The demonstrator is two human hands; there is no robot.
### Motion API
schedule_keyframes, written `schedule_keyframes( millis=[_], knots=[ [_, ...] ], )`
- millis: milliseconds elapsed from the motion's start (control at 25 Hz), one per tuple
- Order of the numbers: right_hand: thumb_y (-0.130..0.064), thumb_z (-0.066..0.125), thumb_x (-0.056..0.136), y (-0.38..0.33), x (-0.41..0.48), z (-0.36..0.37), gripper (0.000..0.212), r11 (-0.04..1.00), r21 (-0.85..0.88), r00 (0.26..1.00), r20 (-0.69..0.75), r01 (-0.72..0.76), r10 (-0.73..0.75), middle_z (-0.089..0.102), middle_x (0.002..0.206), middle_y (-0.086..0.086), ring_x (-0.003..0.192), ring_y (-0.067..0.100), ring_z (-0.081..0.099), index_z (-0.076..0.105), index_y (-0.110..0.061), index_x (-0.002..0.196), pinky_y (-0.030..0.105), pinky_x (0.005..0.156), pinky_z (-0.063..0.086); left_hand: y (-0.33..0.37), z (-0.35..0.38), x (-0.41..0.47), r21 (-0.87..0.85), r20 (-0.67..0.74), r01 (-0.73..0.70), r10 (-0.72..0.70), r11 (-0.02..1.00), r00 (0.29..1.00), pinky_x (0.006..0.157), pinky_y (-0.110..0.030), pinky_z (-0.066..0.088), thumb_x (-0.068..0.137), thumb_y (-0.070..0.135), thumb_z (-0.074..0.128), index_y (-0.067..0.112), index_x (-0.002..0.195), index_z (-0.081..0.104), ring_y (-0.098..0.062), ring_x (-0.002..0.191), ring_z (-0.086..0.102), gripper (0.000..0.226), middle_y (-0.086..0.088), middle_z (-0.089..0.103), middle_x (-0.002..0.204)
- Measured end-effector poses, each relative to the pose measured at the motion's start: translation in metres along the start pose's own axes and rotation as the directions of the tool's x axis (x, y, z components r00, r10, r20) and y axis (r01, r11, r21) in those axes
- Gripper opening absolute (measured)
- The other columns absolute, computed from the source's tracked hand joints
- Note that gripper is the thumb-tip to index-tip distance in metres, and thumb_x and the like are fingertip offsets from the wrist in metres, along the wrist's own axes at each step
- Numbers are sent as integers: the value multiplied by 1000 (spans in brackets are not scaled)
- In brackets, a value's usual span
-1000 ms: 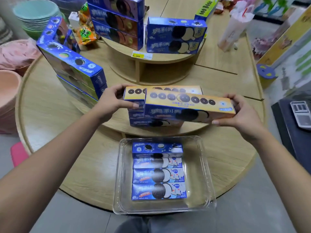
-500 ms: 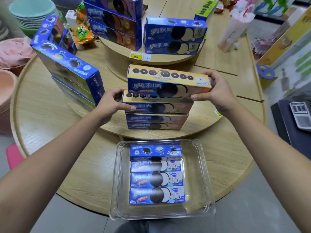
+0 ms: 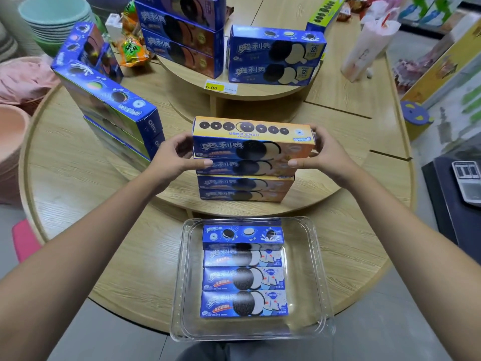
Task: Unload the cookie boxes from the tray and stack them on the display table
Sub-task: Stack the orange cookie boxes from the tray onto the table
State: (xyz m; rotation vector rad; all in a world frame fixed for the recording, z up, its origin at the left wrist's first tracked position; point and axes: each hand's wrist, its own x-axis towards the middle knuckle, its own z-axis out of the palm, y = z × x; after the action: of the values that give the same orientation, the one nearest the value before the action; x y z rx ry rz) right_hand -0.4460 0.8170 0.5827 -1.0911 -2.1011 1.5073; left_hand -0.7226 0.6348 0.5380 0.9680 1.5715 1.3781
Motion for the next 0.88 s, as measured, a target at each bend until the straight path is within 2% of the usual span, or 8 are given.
schedule_keyframes(
  millis=[40, 120, 200, 280, 400, 520, 680, 880],
  knots=[
    [-23, 88, 55, 6, -2, -1, 78, 1000, -5, 1000, 11, -16, 16, 63, 118, 1, 113, 19, 59, 48, -26, 121, 41, 96, 49, 0, 1, -1, 17, 3, -5, 5, 1000, 1000, 88, -21, 52, 63, 9, 81, 11, 114, 60, -9, 105, 65, 55, 8, 73, 104],
    [-14, 84, 62, 12, -8, 0, 65, 1000, -9, 1000, 22, -18, 18, 66, 110, -2, 104, 13, 63, 52, -23, 118, 33, 90, 53, 1, 1, -6, 44, 1, -18, 18, 999, 1000, 85, -17, 51, 68, 6, 76, 17, 111, 61, -5, 101, 65, 47, 14, 73, 99],
    [-9, 80, 67, 13, -11, 2, 53, 1000, -11, 1000, -4, 3, -3, 67, 102, -7, 90, 1, 65, 56, -24, 112, 21, 80, 54, 2, 2, -7, 62, -14, -31, 32, 998, 999, 84, -19, 52, 72, 8, 75, 20, 111, 61, -5, 99, 65, 43, 15, 74, 96],
    [-7, 79, 67, 12, -12, 3, 49, 1000, -17, 1000, -16, 18, -18, 67, 99, -9, 85, -3, 64, 58, -24, 108, 15, 76, 53, 3, 2, -9, 76, -50, -45, 49, 996, 998, 85, -22, 53, 73, 10, 74, 20, 110, 62, -5, 98, 66, 41, 14, 74, 94],
    [-4, 79, 66, 12, -13, 3, 48, 1000, -13, 999, -30, 21, -21, 68, 98, -7, 85, -1, 65, 60, -23, 106, 15, 77, 53, 4, 2, -10, 108, -76, -72, 80, 992, 994, 88, -28, 52, 72, 11, 75, 15, 115, 62, -10, 101, 66, 45, 10, 72, 100],
    [0, 78, 65, 12, -14, 2, 48, 999, -4, 998, -53, 34, -34, 68, 95, -8, 80, -6, 65, 61, -19, 106, 12, 74, 52, 6, 3, -10, 120, -54, -83, 90, 989, 994, 82, -20, 53, 72, 9, 75, 11, 117, 61, -4, 96, 67, 48, 15, 72, 95],
    [-3, 78, 68, 11, -13, 2, 45, 999, -20, 997, -63, 46, -48, 68, 95, -11, 81, -7, 65, 61, -19, 107, 12, 74, 52, 6, 5, -9, 83, -50, -79, 83, 993, 995, 81, -19, 53, 75, 6, 71, 8, 121, 57, -3, 96, 67, 48, 7, 68, 105],
    [-3, 79, 67, 11, -16, 3, 46, 996, -64, 996, -57, 61, -64, 67, 93, -11, 78, -8, 64, 62, -19, 106, 10, 74, 51, 5, 0, -10, 69, -26, -49, 51, 996, 998, 87, -24, 54, 66, 21, 75, 19, 116, 59, -11, 105, 66, 52, 10, 71, 103]
  ],
)
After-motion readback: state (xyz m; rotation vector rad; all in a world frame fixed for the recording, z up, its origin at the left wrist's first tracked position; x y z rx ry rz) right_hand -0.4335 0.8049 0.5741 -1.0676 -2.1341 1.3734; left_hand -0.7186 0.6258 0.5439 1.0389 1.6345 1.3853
